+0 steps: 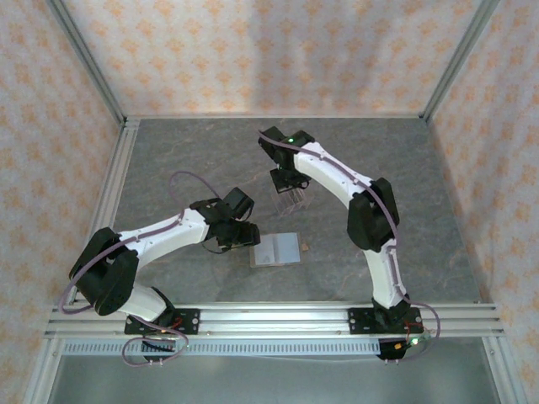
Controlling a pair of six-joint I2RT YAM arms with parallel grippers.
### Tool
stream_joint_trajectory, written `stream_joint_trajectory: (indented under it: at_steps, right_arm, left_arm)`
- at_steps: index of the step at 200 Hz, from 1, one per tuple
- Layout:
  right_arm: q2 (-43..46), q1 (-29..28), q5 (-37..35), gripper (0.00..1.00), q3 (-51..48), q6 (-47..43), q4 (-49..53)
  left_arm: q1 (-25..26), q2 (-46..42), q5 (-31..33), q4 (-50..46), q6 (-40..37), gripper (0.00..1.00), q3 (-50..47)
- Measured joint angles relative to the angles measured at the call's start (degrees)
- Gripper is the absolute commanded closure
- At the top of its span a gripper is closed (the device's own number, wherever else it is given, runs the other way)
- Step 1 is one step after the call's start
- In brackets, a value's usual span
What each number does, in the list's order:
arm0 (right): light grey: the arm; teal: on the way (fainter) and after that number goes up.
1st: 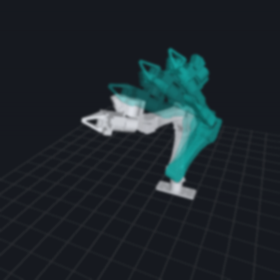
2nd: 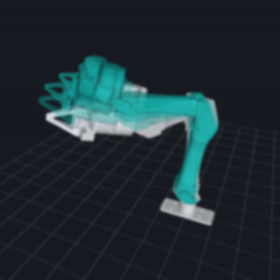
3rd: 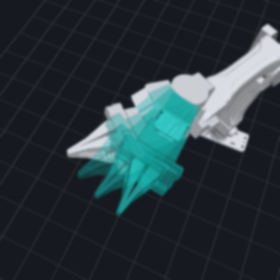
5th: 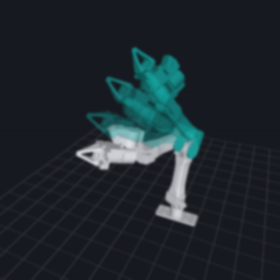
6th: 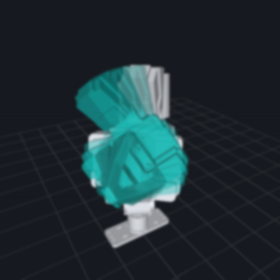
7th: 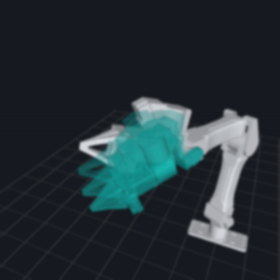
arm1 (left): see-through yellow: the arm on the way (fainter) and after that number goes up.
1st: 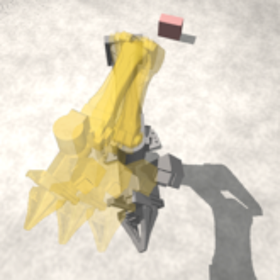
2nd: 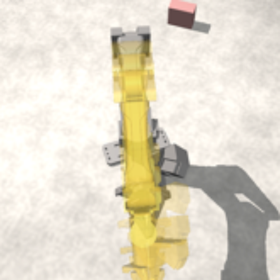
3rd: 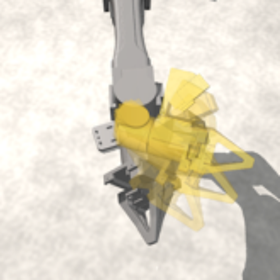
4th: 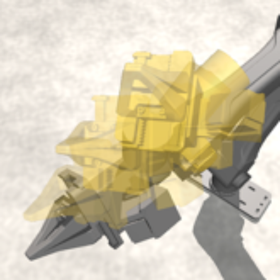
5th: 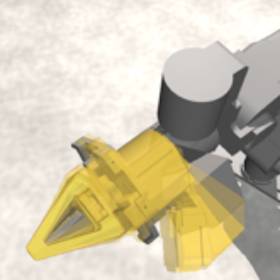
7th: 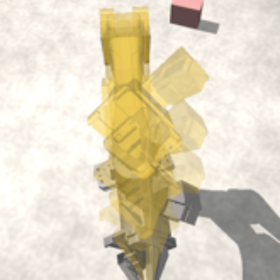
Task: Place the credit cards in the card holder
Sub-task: Pick up the credit card from the storage box, then insert the credit card into the card slot.
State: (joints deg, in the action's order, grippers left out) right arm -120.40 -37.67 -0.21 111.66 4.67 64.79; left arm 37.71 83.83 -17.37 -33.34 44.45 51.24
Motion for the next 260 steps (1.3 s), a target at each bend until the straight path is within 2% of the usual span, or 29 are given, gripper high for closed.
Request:
stream_joint_trajectory:
  at_steps: [19, 39, 76, 119, 177, 260]
  right_arm:
    - [4.35, -0.07, -0.07, 1.0, -0.7, 0.63, -0.33]
    - [12.72, -0.28, 1.18, 1.0, -7.19, 2.19, -3.26]
    - [31.32, -0.83, 9.86, 1.0, -29.88, 7.98, -15.26]
    - [43.74, -1.7, 20.09, 1.0, -53.48, 16.74, -32.46]
    - [48.15, -3.63, 26.4, 1.0, -69.18, 26.1, -51.1]
    - [47.1, -4.46, 28.61, 1.0, -76.15, 30.29, -63.36]
  left_arm:
    - [0.0, 0.0, 0.0, -0.37, -0.42, 0.41, 0.79]
    - [0.0, 0.0, 0.02, -0.66, -1.01, 0.41, 1.6]
    - [0.0, 1.07, -0.02, -1.07, -1.36, 0.43, 2.97]
    - [0.17, 5.51, 0.04, -2.32, -2.56, 0.45, 5.79]
    - [2.32, 11.61, 1.31, -3.85, -3.43, 0.5, 9.11]
    - [2.43, 14.21, 2.82, -4.85, -4.02, 0.55, 9.18]
